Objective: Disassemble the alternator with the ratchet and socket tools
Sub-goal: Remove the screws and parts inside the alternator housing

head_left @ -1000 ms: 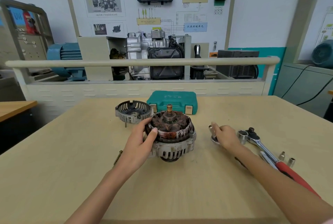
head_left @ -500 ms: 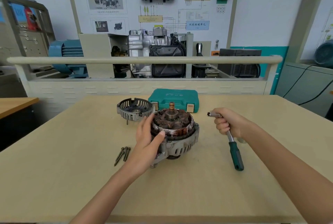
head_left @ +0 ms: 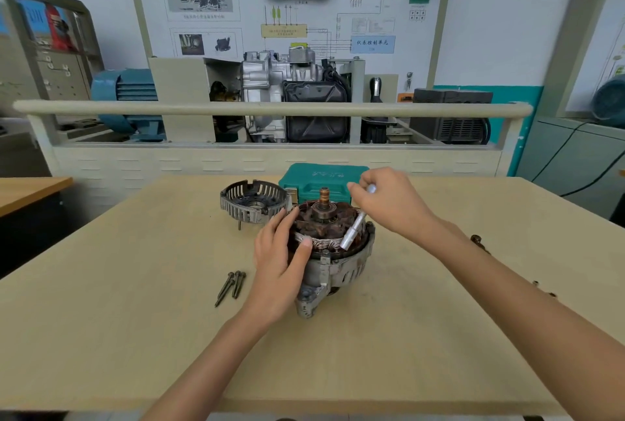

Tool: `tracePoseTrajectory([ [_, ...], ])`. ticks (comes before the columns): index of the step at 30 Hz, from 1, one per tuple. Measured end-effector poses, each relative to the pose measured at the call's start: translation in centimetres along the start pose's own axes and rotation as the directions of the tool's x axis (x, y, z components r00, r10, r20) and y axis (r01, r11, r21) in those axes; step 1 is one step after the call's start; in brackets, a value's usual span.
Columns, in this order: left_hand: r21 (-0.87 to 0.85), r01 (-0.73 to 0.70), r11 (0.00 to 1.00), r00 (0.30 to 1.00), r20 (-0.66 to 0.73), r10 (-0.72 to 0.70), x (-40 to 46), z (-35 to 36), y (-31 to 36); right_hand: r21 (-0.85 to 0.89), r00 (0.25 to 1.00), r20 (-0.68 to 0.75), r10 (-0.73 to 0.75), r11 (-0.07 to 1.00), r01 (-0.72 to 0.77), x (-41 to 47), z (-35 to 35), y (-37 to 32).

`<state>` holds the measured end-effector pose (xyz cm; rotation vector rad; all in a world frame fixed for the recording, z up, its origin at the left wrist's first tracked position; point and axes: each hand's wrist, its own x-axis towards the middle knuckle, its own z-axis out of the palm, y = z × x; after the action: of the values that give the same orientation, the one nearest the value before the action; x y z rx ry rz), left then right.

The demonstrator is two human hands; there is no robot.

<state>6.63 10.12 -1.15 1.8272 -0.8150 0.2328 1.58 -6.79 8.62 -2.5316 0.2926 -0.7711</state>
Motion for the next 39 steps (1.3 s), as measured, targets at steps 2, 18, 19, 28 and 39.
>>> tracePoseTrajectory([
  [2, 0.021, -0.014, 1.0, 1.0, -0.009, 0.014, 0.0, 0.0, -0.1, -0.063, 0.998, 0.014, -0.059, 0.996, 0.059, -0.2, 0.3, -0.5],
  [18, 0.215, -0.139, 0.967, 0.99, 0.0, 0.142, 0.3, -0.1, -0.4, -0.506, 0.836, 0.101, -0.54, 0.695, 0.51, 0.0, 0.7, -3.6],
  [19, 0.237, -0.168, 0.957, 0.985, 0.013, 0.17, 0.3, -0.2, -0.5, -0.491, 0.822, 0.112, -0.559, 0.688, 0.535, 0.1, 0.7, -3.5],
  [28, -0.123, -0.138, 0.983, 0.976, 0.153, 0.156, 1.5, -1.3, 0.8, -0.18, 0.751, 0.078, -0.656, 0.731, 0.658, 0.2, 0.2, -3.0],
  [39, -0.031, -0.013, 0.999, 0.955, 0.297, 0.022, 2.4, -1.7, 3.3, -0.145, 0.801, 0.137, -0.583, 0.788, 0.598, 0.0, 0.0, -3.1],
])
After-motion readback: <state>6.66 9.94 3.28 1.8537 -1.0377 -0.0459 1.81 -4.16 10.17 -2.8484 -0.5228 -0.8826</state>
